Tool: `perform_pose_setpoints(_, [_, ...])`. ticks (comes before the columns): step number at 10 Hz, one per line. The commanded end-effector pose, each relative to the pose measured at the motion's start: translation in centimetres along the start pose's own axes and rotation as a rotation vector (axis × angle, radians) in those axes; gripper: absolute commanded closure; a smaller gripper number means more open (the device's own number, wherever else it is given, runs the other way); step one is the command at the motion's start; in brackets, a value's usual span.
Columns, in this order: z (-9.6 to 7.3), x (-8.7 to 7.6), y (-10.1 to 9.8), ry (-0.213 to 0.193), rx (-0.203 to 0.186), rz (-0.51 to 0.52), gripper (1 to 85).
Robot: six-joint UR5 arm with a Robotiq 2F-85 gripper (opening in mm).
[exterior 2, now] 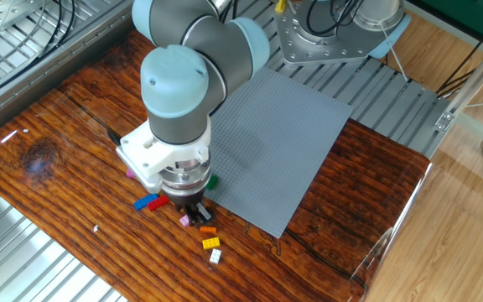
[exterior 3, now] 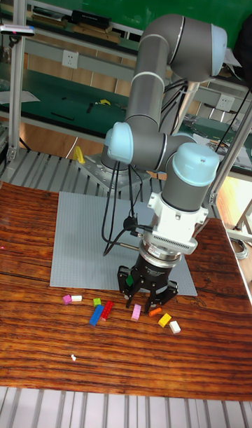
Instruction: Build with small Lego blocks
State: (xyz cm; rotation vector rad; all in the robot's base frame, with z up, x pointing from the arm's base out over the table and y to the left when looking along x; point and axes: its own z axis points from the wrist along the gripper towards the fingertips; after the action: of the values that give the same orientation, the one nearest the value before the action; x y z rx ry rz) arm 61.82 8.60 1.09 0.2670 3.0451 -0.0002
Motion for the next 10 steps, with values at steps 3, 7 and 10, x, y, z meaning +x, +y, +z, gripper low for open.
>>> perform_pose_setpoints(3, [0.24,0.02,0.24,0.006,-0.012,0.002,44.0])
perform_pose_setpoints(7, [0.47,-0.01,0.07,0.006,-0.011,0.001,46.3])
perform_pose_setpoints(10, [0.62,-0.13,-0.1,0.006,-0.015,-0.013,47.0])
